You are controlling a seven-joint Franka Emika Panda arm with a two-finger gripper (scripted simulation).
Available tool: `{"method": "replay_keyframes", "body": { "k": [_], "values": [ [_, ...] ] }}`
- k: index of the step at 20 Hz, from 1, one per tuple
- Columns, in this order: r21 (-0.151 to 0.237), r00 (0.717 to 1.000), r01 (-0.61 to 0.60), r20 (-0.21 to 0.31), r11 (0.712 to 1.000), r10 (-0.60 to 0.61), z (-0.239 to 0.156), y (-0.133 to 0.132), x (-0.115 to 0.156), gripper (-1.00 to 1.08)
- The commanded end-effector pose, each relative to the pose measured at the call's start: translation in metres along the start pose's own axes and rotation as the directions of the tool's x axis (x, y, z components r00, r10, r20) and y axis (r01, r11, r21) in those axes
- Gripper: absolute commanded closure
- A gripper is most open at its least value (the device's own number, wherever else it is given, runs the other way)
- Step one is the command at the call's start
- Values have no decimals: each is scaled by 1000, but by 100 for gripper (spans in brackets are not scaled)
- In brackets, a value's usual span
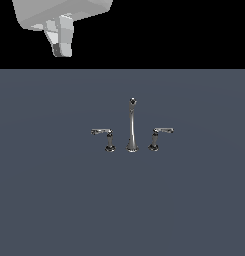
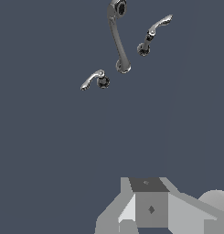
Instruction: Turn on the faucet by rotating a designated handle.
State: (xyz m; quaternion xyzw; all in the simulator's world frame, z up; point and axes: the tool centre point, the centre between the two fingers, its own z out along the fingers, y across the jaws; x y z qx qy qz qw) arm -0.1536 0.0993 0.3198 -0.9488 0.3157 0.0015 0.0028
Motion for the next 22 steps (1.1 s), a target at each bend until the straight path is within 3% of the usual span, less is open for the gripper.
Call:
{"method": "replay_keyframes", "body": {
  "k": [1, 11, 22],
  "values": [
    [2, 999, -54, 0, 999, 54, 14, -11, 6, 108],
    [5, 969, -247, 2, 969, 247, 66, -46, 32, 108],
    [5, 901, -434, 2, 901, 434, 118, -75, 67, 108]
  ]
}}
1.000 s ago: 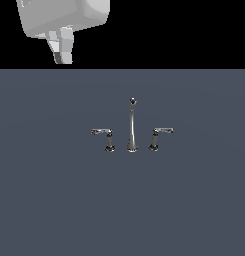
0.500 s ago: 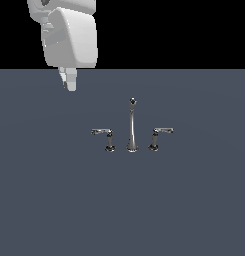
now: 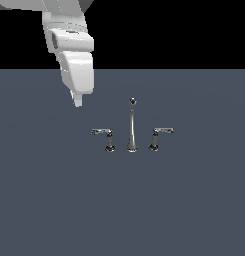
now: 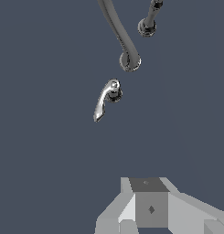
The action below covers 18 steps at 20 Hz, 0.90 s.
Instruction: Turn on the faucet by rotating a designated handle.
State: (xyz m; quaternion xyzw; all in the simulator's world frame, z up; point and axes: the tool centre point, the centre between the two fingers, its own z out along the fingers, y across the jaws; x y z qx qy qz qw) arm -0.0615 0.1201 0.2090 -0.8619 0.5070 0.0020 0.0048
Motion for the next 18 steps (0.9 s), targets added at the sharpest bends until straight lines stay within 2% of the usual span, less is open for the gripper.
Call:
{"method": "replay_keyframes", "body": {
  "k": [1, 8, 18],
  "values": [
    [0, 999, -47, -1, 999, 47, 12, -9, 6, 108],
    [-1, 983, -184, -5, 983, 184, 49, -34, 25, 108],
    [-2, 928, -373, -12, 928, 373, 99, -63, 60, 108]
  ]
}}
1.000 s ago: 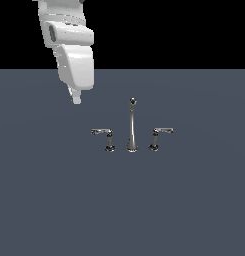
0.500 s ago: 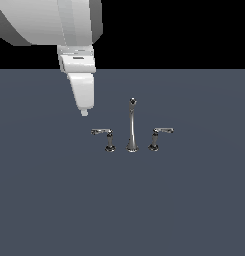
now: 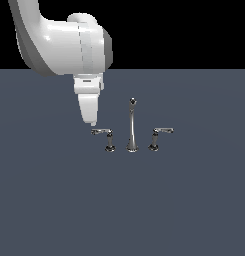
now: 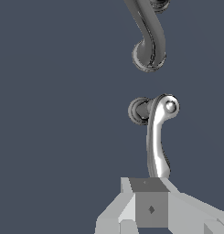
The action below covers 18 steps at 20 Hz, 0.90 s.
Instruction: Turn on the faucet by rotating a designated handle.
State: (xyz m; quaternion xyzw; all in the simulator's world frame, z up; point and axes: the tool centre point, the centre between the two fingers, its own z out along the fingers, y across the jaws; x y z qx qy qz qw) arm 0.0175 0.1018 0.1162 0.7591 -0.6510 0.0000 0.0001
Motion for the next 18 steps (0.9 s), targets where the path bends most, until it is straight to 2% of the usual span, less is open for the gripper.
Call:
{"method": "replay_keyframes", "body": {
  "k": [1, 10, 18],
  "values": [
    [0, 999, -43, -2, 999, 43, 11, -9, 6, 108],
    [0, 992, -125, -2, 992, 125, 30, -24, 17, 108],
    [0, 992, -127, -1, 992, 127, 31, -19, 14, 108]
  ]
}}
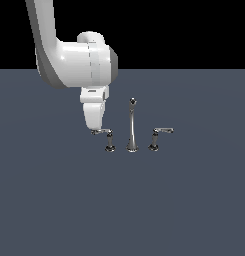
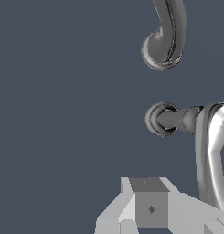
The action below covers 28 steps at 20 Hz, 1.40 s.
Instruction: Turn on the faucet by rotating a designated handle.
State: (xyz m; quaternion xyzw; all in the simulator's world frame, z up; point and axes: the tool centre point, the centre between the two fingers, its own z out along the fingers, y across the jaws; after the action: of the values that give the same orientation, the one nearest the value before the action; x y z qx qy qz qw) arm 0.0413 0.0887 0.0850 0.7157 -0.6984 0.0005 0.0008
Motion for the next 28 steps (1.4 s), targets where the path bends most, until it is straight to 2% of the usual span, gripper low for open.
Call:
{"method": "replay_keyframes", "body": {
  "k": [1, 11, 13, 28],
  "values": [
    [0, 1000, 1, 0, 1000, -1, 0, 6, -3, 108],
    [0, 1000, 0, 1, 1000, 0, 0, 39, -19, 108],
    [8, 1000, 1, 5, 1000, -1, 0, 32, -19, 108],
    [1, 1000, 0, 2, 1000, 0, -1, 81, -3, 108]
  ]
}}
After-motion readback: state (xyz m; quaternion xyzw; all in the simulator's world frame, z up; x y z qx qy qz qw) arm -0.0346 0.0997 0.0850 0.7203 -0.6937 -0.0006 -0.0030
